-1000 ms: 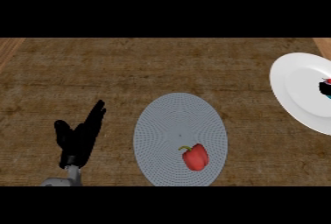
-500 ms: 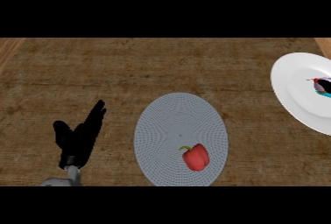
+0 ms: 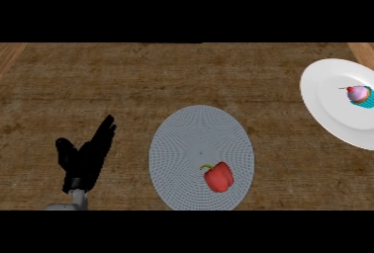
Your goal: Pick the cupcake from the placemat and place it in the plate
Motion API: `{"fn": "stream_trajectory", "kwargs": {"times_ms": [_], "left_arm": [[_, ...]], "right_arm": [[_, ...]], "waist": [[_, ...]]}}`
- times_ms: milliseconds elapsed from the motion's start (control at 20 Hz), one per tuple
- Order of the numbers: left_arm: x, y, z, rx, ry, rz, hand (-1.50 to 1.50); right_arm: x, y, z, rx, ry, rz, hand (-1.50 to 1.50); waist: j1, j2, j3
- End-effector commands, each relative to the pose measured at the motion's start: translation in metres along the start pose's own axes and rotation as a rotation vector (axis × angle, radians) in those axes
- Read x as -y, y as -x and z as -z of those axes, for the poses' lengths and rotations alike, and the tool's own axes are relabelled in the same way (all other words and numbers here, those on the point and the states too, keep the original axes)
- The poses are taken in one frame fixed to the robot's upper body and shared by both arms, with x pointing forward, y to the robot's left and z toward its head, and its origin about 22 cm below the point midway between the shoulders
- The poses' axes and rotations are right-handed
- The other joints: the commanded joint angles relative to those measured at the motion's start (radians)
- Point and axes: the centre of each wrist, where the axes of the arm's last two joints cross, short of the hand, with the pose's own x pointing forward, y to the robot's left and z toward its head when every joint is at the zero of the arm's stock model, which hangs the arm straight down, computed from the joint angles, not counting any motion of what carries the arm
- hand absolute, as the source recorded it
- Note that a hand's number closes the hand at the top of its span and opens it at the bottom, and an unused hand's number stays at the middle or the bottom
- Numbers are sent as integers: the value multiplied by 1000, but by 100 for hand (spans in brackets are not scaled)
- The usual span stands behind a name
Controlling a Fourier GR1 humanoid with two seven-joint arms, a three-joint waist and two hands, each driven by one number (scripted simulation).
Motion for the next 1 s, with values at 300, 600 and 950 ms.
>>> {"fn": "stream_trajectory", "kwargs": {"times_ms": [300, 600, 950], "left_arm": [[-1, 12, -2, -88, -32, -19, 0], [-21, 18, -8, -93, -36, -17, 0], [2, 13, 3, -91, -25, -29, 0]], "right_arm": [[43, 65, -38, -6, -232, 113, -150], [80, 60, -48, 5, -306, 36, -150], [83, 55, -113, -7, -294, -15, -150]], "waist": [[-31, -6, -11], [-33, -6, -12], [-32, -4, -12]]}}
